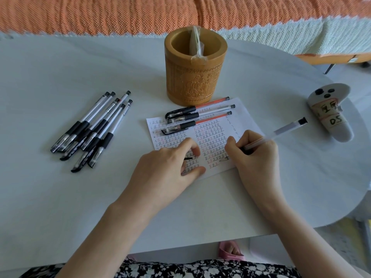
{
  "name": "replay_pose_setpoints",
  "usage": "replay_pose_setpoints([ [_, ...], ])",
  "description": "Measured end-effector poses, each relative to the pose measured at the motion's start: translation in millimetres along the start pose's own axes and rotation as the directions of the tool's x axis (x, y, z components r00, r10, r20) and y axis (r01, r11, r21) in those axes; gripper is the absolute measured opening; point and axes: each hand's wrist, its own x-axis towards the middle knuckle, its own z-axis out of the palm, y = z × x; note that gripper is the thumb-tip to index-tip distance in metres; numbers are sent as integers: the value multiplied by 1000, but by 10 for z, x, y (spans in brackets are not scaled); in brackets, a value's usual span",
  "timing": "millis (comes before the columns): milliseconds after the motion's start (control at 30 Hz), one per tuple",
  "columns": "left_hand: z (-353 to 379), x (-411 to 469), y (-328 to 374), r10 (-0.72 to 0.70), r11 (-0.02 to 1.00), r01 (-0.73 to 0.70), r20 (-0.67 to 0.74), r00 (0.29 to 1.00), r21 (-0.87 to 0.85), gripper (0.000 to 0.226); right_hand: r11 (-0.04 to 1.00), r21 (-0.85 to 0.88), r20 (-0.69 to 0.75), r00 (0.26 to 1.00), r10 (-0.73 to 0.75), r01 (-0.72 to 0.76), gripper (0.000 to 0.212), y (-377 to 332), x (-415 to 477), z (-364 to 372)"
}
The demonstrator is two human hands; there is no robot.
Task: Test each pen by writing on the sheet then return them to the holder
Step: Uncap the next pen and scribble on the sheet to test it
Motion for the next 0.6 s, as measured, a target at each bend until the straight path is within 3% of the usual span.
replay_pose_setpoints([
  [600, -3, 5, -10, 3, 1000, -3, 15, 1000, -1, 26, 1000, -10, 27, 1000, -7, 7, 37, -4, -1, -6],
])
